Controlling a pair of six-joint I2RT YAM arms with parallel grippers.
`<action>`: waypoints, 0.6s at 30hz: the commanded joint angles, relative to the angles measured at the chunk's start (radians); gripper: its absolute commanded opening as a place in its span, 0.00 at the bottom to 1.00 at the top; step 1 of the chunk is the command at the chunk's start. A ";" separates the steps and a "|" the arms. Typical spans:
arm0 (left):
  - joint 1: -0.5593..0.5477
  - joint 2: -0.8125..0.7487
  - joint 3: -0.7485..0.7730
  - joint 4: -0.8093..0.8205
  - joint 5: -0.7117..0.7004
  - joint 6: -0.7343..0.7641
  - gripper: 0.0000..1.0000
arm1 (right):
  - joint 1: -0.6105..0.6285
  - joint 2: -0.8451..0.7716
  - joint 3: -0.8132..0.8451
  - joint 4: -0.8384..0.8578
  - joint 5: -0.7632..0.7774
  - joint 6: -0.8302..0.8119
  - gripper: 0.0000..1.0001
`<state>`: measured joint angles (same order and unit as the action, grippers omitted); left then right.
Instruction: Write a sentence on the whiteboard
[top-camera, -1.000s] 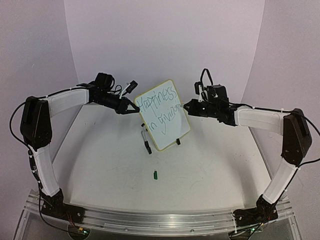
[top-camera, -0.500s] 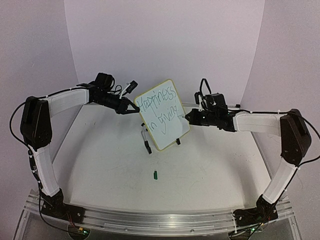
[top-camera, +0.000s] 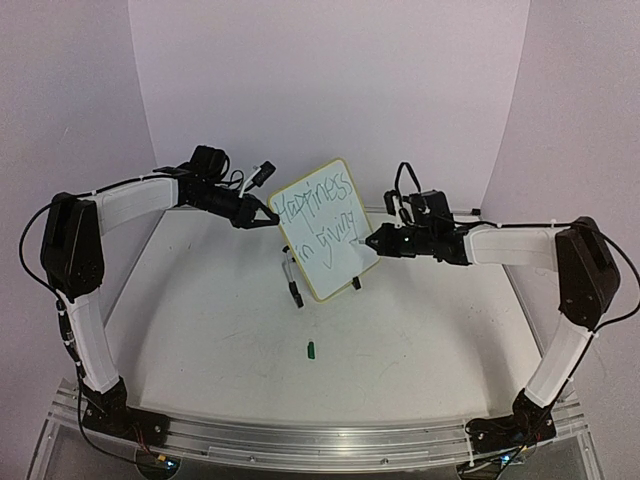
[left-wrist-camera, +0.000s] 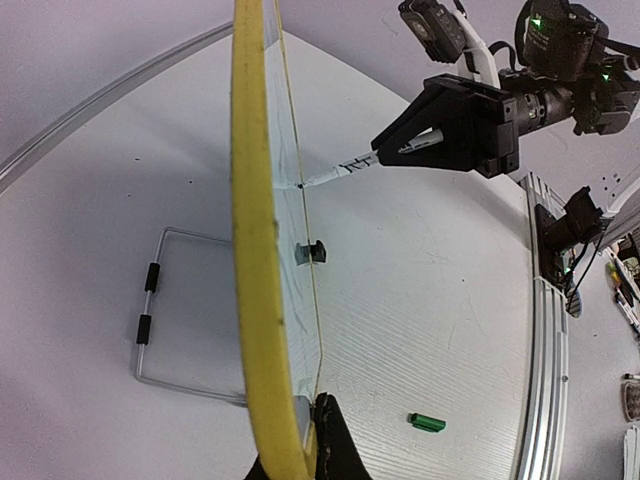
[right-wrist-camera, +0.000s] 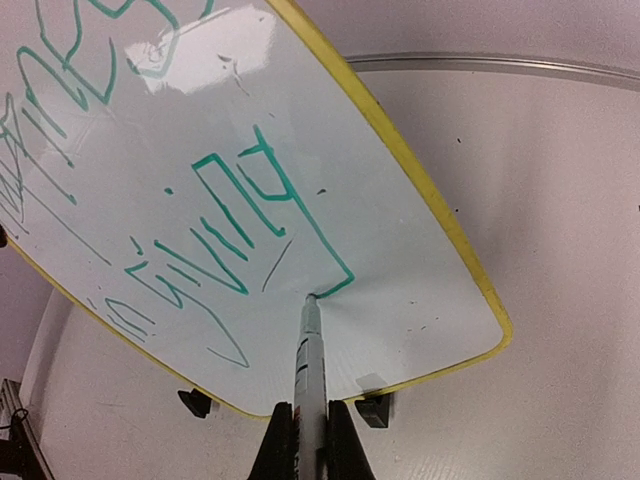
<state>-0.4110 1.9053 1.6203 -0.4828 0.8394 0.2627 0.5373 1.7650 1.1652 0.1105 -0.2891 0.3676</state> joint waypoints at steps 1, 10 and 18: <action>-0.013 -0.009 -0.022 -0.041 -0.026 0.032 0.00 | -0.002 -0.023 0.039 0.042 -0.056 0.001 0.00; -0.013 -0.011 -0.022 -0.041 -0.026 0.031 0.00 | -0.006 -0.160 -0.034 0.074 0.096 0.019 0.00; -0.012 -0.014 -0.023 -0.041 -0.028 0.032 0.00 | -0.011 -0.092 -0.007 0.072 0.109 0.045 0.00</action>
<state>-0.4118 1.9053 1.6203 -0.4828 0.8391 0.2626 0.5322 1.6396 1.1347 0.1674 -0.2143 0.3955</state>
